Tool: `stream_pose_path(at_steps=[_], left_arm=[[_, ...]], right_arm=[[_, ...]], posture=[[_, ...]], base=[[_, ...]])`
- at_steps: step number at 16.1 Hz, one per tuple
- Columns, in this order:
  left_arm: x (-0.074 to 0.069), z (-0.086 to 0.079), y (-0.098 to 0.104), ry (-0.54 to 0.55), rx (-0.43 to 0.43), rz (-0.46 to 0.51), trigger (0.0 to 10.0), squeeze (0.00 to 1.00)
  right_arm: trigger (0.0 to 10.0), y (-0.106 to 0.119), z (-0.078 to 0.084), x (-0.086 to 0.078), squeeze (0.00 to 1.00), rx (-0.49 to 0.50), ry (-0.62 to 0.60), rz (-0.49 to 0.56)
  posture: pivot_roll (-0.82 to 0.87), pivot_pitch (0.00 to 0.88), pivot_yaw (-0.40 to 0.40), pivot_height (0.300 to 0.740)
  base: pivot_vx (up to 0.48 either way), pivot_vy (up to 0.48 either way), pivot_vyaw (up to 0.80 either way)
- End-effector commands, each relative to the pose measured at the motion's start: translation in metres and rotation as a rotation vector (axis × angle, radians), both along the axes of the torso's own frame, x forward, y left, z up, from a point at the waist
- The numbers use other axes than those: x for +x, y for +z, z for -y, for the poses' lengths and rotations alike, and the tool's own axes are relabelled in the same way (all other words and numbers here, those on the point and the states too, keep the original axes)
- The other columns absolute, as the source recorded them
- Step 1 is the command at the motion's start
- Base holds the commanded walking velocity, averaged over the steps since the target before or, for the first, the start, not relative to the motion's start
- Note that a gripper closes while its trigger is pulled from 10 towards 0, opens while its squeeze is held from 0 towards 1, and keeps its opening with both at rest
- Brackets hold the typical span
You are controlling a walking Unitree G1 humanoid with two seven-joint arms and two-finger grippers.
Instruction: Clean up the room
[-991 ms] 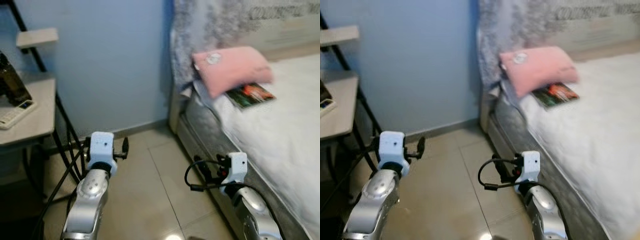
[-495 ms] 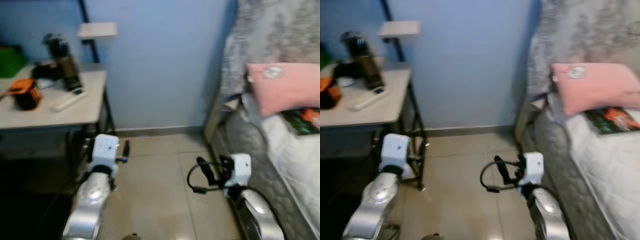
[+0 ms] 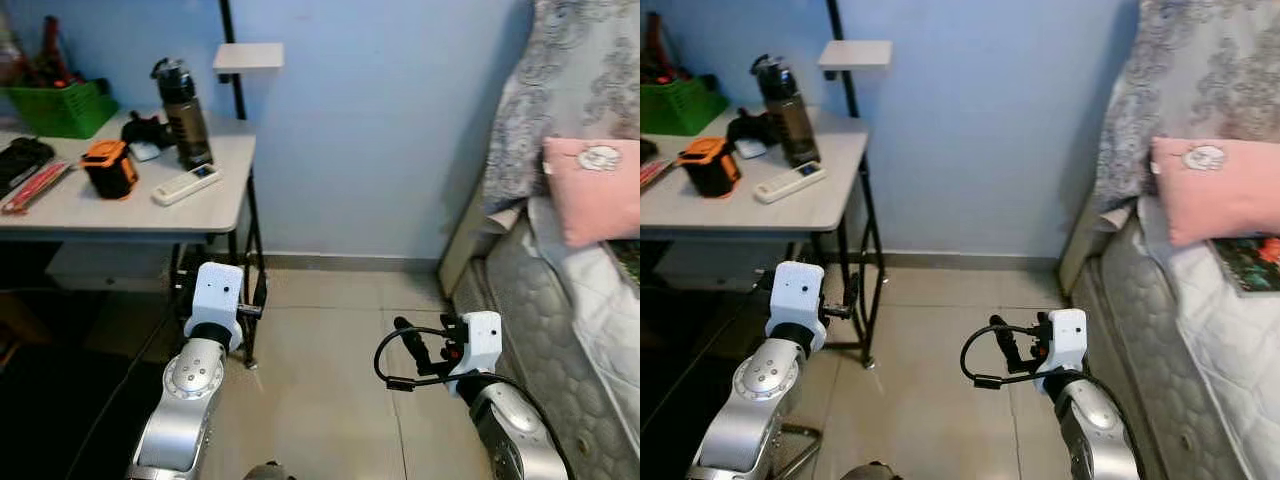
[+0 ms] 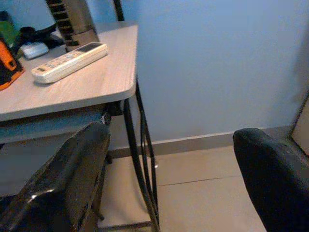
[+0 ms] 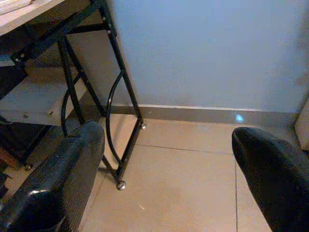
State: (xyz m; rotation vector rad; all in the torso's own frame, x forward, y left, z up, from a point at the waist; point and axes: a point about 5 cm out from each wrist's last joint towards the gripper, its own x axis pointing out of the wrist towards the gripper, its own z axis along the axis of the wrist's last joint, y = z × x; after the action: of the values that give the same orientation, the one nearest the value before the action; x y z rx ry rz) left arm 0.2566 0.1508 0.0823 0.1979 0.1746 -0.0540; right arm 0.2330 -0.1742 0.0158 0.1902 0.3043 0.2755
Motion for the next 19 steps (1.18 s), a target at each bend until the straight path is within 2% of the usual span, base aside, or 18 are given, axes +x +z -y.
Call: stream_pose_path(at_steps=[1, 6, 7, 9, 10, 12, 16, 17, 19], left_arm=[[-0.001, 0.0, -0.002, 0.003, -0.008, -0.015, 10.0, 0.0], [-0.001, -0.001, -0.001, 0.016, -0.005, -0.009, 10.0, 0.0], [0.0, -0.002, -0.001, 0.03, -0.014, -0.01, 10.0, 0.0], [0.001, -0.009, -0.003, 0.066, -0.026, -0.02, 10.0, 0.0], [0.002, -0.008, -0.002, 0.07, -0.022, -0.01, 10.0, 0.0], [0.004, -0.002, 0.002, 0.066, -0.049, 0.015, 10.0, 0.0], [0.007, -0.001, 0.003, 0.088, -0.04, 0.019, 10.0, 0.0], [0.008, -0.006, -0.001, 0.14, -0.004, -0.004, 10.0, 0.0], [0.009, -0.006, 0.006, 0.143, -0.075, 0.037, 10.0, 0.0]], right_arm=[[10.0, 0.003, 0.0, 0.002, 0.0, -0.008, 0.004, 0.02], [10.0, 0.002, -0.004, 0.005, 0.0, -0.01, 0.025, 0.022], [10.0, 0.001, -0.003, 0.007, 0.0, 0.005, 0.008, 0.018], [10.0, 0.002, 0.008, 0.009, 0.0, -0.012, -0.087, 0.016], [10.0, 0.005, 0.004, 0.008, 0.0, -0.017, -0.042, 0.044], [10.0, 0.007, 0.001, 0.012, 0.0, -0.018, -0.02, 0.047], [10.0, 0.009, -0.001, 0.014, 0.0, -0.013, 0.003, 0.048], [10.0, 0.009, -0.003, 0.014, 0.0, -0.011, 0.018, 0.048], [10.0, 0.008, -0.006, 0.012, 0.0, -0.013, 0.051, 0.041]], posture=[[0.07, 0.0, 0.001, 0.74], [0.09, 0.0, -0.007, 0.74], [0.09, 0.0, -0.007, 0.74], [0.09, 0.0, -0.009, 0.74], [0.09, 0.0, -0.012, 0.74], [0.09, 0.0, -0.02, 0.74], [0.09, 0.0, -0.023, 0.74], [0.09, 0.0, -0.023, 0.74], [0.09, 0.0, -0.026, 0.74]], base=[[0.0, 0.0, 0.43], [0.0, 0.0, 0.41], [0.0, 0.0, 0.41], [0.0, 0.0, 0.0], [0.0, 0.0, 0.58], [0.0, -0.379, 0.47], [0.127, -0.415, 0.43], [0.0, 0.0, 0.41], [0.236, 0.0, 0.41]])
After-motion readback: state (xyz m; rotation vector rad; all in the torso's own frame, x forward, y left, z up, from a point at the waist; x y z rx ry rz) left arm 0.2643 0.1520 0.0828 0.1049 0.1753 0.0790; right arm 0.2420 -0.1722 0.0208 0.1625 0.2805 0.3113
